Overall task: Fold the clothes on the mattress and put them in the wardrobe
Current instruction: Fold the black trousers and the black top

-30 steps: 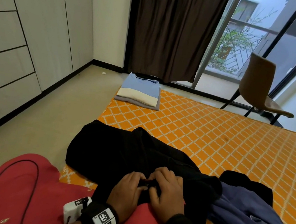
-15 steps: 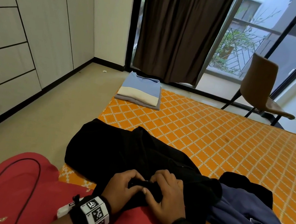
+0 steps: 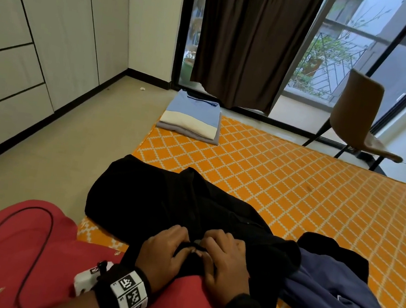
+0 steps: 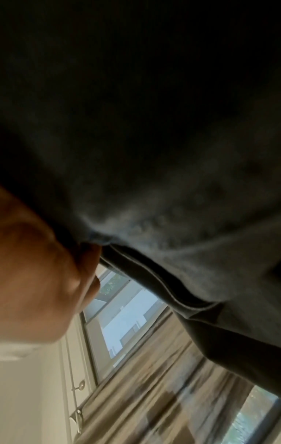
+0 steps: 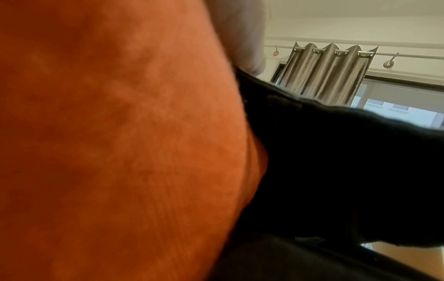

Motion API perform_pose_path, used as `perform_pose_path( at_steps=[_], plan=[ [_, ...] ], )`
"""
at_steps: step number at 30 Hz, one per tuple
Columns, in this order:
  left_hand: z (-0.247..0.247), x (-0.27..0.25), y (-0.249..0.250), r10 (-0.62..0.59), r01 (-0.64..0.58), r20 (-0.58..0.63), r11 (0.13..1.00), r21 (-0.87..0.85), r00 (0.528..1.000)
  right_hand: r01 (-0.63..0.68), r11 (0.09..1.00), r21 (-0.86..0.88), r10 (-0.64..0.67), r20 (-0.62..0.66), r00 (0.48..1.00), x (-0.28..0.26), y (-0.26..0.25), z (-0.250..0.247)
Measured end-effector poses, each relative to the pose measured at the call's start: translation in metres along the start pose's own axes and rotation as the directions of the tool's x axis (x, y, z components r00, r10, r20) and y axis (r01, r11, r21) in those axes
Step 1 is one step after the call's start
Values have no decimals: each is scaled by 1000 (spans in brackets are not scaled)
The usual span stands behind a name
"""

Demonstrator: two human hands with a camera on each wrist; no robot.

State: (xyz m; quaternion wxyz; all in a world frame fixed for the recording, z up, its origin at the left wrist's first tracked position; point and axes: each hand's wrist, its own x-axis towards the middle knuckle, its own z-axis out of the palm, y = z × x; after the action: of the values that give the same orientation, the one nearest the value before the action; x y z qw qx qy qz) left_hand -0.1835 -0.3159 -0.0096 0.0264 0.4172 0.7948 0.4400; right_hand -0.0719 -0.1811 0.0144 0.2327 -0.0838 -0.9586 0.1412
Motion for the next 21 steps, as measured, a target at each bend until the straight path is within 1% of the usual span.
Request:
perform_pose_path(
  at_steps=[1, 3, 6, 8, 11, 13, 15, 17, 18, 20, 21],
  plan=[
    [-1, 0, 1, 17, -17, 4, 1000, 8, 1000, -2, 1000, -2, 2, -6, 1000, 0, -1, 0],
    [-7, 2, 2, 42, -40, 38, 999, -34, 998, -5, 1000, -6, 5, -18, 1000, -2, -2, 0],
    [-16, 9, 5, 142, -127, 130, 985, -120, 981, -11, 1000, 0, 11, -50, 999, -4, 0, 0],
    [-20, 15, 8, 168, -158, 174, 985, -69, 970, -19, 1000, 8, 19, -54, 998, -5, 2, 1],
    [-20, 25, 12, 164, -194, 237, 975, 111, 958, -35, 999, 28, 37, -50, 998, -5, 5, 2],
    [-14, 26, 14, 201, -253, 216, 935, 250, 955, -50, 998, 39, 52, -48, 997, -3, 4, 2],
    [-4, 19, 16, 196, -233, 151, 928, 290, 969, -48, 998, 38, 50, -38, 998, -3, 1, 0],
    [4, 13, 16, 174, -182, 55, 939, 291, 983, -62, 995, 81, 64, -23, 998, -2, -1, 0],
    [6, 10, 16, 143, -143, 21, 952, 271, 990, -98, 987, 128, 102, -24, 995, -2, -2, -1],
    [9, 4, 14, 78, -71, -20, 972, 225, 997, -170, 967, 191, 180, -36, 983, -2, -1, 0],
    [8, 1, 13, 51, -45, -23, 979, 199, 998, -175, 968, 181, 184, -35, 982, -2, 0, 1]
  ],
)
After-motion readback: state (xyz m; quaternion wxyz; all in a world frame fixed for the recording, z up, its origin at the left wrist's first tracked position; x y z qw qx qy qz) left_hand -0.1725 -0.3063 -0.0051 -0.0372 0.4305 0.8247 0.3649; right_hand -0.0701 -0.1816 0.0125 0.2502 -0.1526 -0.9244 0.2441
